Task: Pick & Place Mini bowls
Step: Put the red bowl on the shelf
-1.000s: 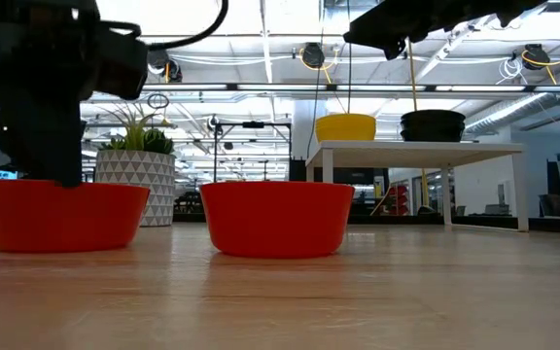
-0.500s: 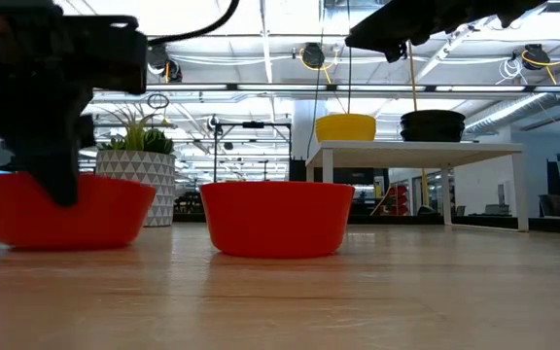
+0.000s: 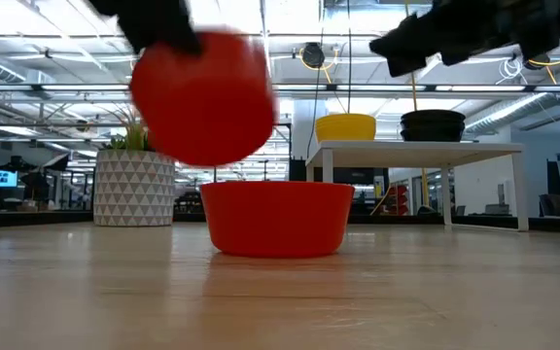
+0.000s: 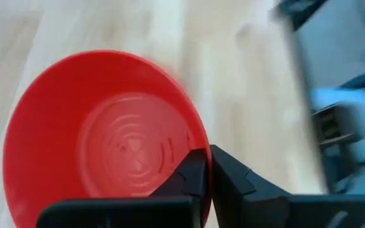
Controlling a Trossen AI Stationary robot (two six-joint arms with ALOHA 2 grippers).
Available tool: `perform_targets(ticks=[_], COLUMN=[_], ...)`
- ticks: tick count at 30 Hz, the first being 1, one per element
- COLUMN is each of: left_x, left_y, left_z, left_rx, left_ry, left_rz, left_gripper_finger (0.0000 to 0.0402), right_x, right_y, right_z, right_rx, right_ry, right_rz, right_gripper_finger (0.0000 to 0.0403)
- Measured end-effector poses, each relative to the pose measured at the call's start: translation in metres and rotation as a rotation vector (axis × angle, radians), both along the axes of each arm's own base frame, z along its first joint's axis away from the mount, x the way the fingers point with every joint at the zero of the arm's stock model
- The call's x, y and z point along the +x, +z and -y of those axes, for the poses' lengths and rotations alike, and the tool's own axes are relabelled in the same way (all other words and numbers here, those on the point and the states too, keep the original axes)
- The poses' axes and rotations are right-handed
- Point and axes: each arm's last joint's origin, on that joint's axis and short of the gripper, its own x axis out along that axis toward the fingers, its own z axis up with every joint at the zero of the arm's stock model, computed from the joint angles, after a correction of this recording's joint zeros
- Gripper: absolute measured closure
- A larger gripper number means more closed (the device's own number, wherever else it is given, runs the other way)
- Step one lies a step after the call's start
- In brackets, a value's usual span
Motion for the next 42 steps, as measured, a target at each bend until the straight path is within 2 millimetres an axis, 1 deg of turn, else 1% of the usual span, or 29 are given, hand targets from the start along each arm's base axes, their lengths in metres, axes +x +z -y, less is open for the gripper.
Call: perform_targets(ticks=[2, 4, 7, 11, 14, 16, 18, 20, 25, 31, 35, 38, 42], left_x=[0.005, 0.009, 0.012, 0.017, 0.021, 0.020, 0.021, 0.021, 0.021, 0.020, 0.020, 0.020, 0.020], left_y=[0.009, 0.013, 0.014, 0.008, 0.007, 0.005, 0.006, 0.008, 0.009, 0.010, 0.009, 0.009, 0.009], left_z=[-0.001, -0.005, -0.010, -0.012, -0.010, -0.009, -0.007, -0.007, -0.002, 0.001, 0.002, 0.002, 0.003], left_rx=[-0.009, -0.032, -0.068, -0.091, -0.106, -0.095, -0.092, -0.081, -0.073, -0.070, -0.042, -0.029, -0.023], left_ry=[-0.036, -0.041, -0.038, -0.067, -0.100, -0.113, -0.129, -0.146, -0.185, -0.210, -0.234, -0.244, -0.266], left_rz=[0.039, 0.057, 0.054, 0.031, 0.055, 0.045, 0.071, 0.092, 0.109, 0.131, 0.131, 0.137, 0.150], left_gripper_finger=[0.0394, 0.0395, 0.0392, 0.0396, 0.0394, 0.0391, 0.0392, 0.0396, 0.0390, 0.0396, 0.0385, 0.0384, 0.0394], right_x=[0.004, 0.009, 0.020, 0.038, 0.054, 0.064, 0.074, 0.081, 0.097, 0.106, 0.108, 0.107, 0.106], right_y=[-0.003, -0.006, -0.004, -0.003, -0.003, -0.004, -0.006, -0.012, -0.013, -0.024, -0.031, -0.031, -0.030], right_z=[-0.013, -0.024, -0.037, -0.050, -0.055, -0.057, -0.060, -0.063, -0.067, -0.069, -0.070, -0.072, -0.072], right_rx=[-0.059, -0.118, -0.157, -0.175, -0.204, -0.205, -0.206, -0.209, -0.167, -0.067, -0.024, -0.001, 0.032], right_ry=[0.015, 0.008, 0.040, 0.072, 0.079, 0.081, 0.086, 0.115, 0.195, 0.291, 0.303, 0.322, 0.344], right_rz=[0.013, 0.023, 0.046, 0.033, 0.024, 0.016, 0.013, -0.014, -0.012, -0.069, -0.113, -0.126, -0.127], right_gripper_finger=[0.0273, 0.0273, 0.0273, 0.0273, 0.0273, 0.0273, 0.0273, 0.0273, 0.0272, 0.0272, 0.0275, 0.0301, 0.0375])
